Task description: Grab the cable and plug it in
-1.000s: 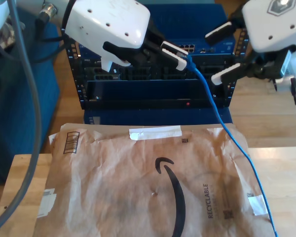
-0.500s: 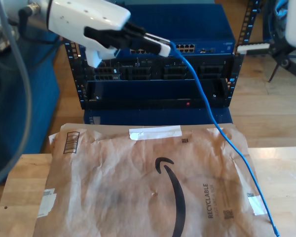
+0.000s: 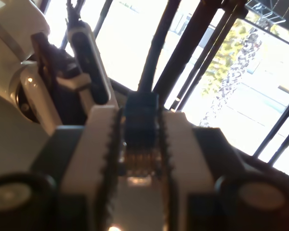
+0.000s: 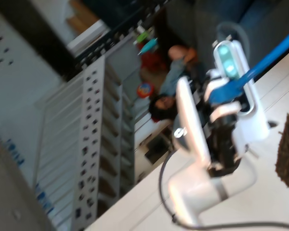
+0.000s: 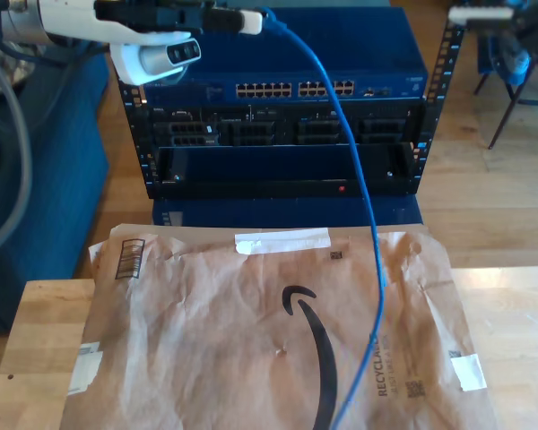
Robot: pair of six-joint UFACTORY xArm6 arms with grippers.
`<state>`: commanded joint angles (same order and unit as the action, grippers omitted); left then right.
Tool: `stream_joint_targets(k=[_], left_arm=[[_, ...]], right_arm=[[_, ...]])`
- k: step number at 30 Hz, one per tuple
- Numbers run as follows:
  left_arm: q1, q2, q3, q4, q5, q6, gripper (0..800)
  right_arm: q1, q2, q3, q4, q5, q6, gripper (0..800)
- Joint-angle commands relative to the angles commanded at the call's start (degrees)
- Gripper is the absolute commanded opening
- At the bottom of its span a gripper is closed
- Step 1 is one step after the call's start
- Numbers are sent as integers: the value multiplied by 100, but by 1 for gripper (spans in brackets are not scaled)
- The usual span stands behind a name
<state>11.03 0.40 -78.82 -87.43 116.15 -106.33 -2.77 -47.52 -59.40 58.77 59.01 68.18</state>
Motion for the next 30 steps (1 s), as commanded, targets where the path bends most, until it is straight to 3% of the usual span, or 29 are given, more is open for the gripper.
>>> stream_joint_targets(k=[9,18,27,30], left_arm=[[0,158,-123,-571,563,-607,3],[0,176,-88,-721,747,-756,3],[-62,185,-114,-800,809,-835,6],[-123,378,-316,-800,791,-844,6]], right_arm=[[738,-18,237,79,-123,-571,794],[1591,-18,369,70,-527,-853,769],[1670,9,519,70,-826,-1046,781],[1705,9,571,70,-914,-1064,781]])
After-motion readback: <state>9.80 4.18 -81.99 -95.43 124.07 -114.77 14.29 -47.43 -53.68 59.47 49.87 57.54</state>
